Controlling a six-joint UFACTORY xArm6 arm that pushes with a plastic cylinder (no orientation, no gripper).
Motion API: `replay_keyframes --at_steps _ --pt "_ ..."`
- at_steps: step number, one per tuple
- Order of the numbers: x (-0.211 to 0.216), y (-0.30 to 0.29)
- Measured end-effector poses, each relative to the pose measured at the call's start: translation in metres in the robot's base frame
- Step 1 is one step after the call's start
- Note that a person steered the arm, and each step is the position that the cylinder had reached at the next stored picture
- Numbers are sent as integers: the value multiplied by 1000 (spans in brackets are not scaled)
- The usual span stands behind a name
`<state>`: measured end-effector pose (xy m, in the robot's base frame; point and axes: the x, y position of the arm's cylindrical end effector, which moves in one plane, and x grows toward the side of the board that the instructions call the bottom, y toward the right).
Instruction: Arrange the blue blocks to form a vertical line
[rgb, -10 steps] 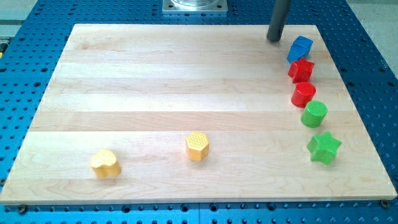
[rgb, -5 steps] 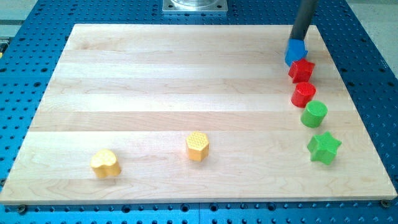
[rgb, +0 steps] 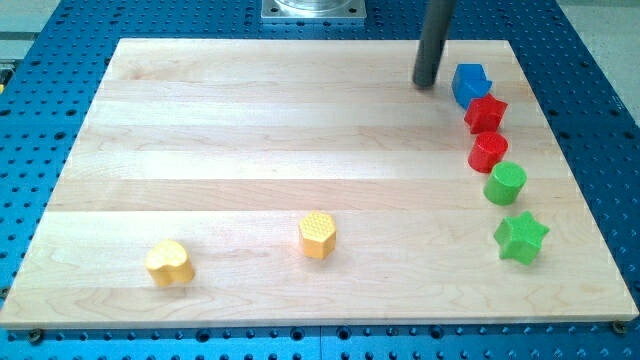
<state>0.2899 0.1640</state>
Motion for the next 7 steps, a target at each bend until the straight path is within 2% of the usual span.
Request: replay_keyframes --at_steps 1,2,4,7 --pt "2 39" --pt "2 42" --pt "8 -15" --pt "-23 19"
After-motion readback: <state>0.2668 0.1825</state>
